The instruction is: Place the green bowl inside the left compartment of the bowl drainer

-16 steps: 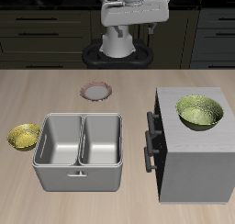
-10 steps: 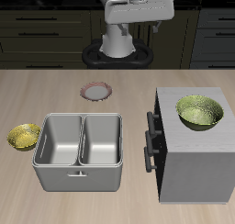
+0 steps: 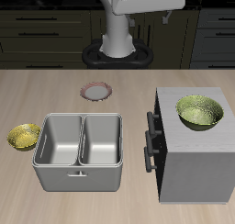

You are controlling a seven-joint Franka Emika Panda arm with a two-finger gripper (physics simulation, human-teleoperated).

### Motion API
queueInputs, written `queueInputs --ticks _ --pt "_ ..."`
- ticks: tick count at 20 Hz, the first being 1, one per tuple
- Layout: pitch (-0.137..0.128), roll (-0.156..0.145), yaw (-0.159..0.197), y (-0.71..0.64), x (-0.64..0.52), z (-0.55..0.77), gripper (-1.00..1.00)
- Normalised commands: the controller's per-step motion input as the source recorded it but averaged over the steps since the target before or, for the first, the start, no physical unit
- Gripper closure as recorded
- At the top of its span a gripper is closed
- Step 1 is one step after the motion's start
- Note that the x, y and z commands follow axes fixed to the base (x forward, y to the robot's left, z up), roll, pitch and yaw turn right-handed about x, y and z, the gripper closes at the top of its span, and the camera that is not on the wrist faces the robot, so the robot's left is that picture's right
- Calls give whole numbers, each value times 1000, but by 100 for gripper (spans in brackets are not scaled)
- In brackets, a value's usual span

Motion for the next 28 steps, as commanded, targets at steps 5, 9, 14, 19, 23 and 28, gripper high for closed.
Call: queueInputs --ticks 5,9,14,19,23,28 --pt "-19 -13 3 187 281 338 -100" --pt "-10 -4 -10 75 246 214 -100" --pt "16 -16 -25 -56 281 118 -100" --pt "-13 -23 -3 -39 298 169 -100" --pt "1 -4 14 99 320 79 -100" --pt "13 3 8 170 339 -28 -100"
